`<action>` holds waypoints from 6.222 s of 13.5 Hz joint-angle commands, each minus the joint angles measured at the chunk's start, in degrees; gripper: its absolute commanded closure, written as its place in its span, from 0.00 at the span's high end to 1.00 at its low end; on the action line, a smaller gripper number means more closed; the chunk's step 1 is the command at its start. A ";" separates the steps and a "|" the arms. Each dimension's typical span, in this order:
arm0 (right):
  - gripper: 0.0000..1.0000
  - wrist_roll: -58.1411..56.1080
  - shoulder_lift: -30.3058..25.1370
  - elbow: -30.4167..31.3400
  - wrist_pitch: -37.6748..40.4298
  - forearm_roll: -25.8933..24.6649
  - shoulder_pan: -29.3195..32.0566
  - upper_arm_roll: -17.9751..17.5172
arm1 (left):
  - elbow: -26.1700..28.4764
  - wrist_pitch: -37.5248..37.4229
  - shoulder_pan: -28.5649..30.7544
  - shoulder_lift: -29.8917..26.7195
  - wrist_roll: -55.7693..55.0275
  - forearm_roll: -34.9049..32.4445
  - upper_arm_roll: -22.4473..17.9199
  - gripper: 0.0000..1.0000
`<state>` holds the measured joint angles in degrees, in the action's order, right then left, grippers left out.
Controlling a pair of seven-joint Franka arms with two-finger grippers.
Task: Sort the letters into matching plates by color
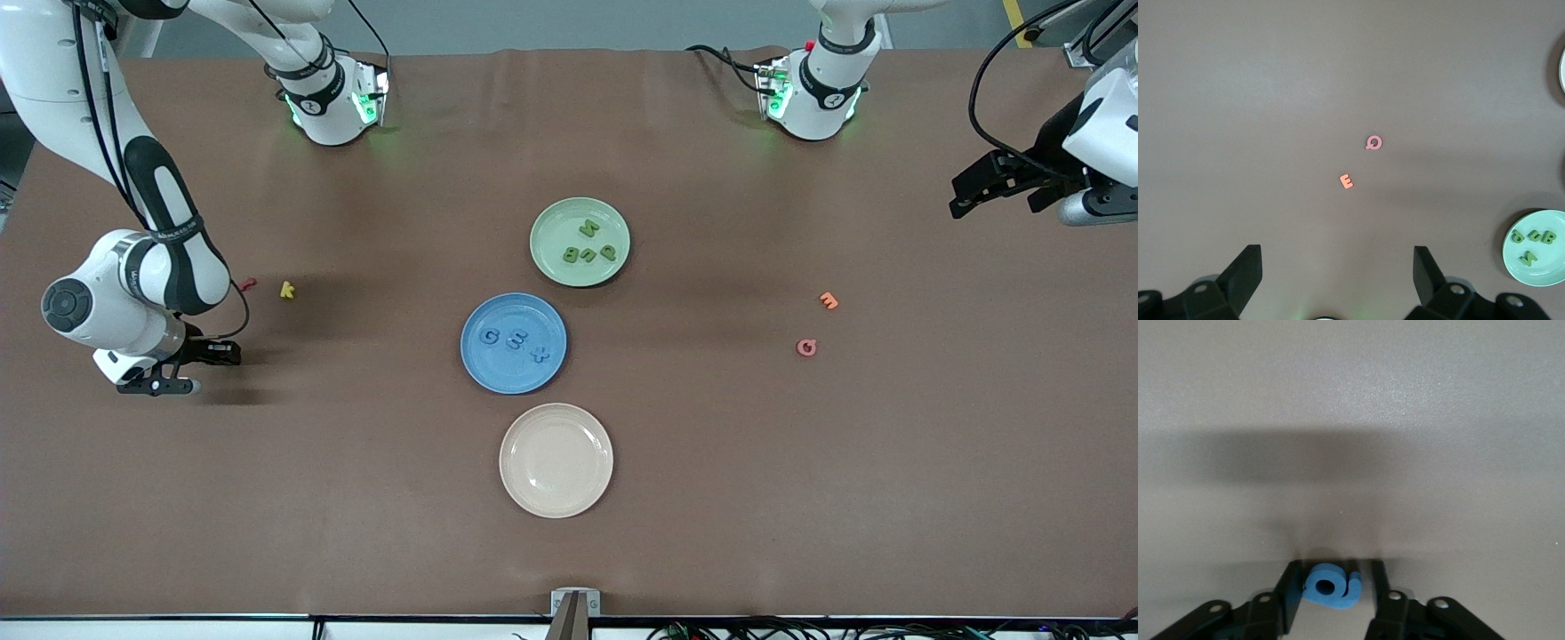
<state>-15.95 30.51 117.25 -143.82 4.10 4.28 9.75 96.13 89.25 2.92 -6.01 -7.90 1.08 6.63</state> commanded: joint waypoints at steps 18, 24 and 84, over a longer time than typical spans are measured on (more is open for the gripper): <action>0.21 15.65 -4.05 -15.91 27.18 1.35 -13.13 -0.96 | 0.46 -0.48 0.25 -1.11 1.31 -0.73 -0.30 1.00; 0.21 43.41 -2.04 -21.17 28.86 1.79 -28.34 -1.05 | -0.33 -0.83 0.16 -1.46 1.31 -0.73 -0.30 1.00; 1.00 11.39 -33.15 -27.32 52.85 -2.08 -9.82 -0.78 | -1.74 -0.57 -0.19 -0.06 1.39 -0.73 1.28 1.00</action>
<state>-2.44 -4.55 93.48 -91.54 3.04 -7.49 10.21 94.91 88.62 2.80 -6.47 -7.29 1.08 7.92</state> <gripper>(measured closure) 0.000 0.000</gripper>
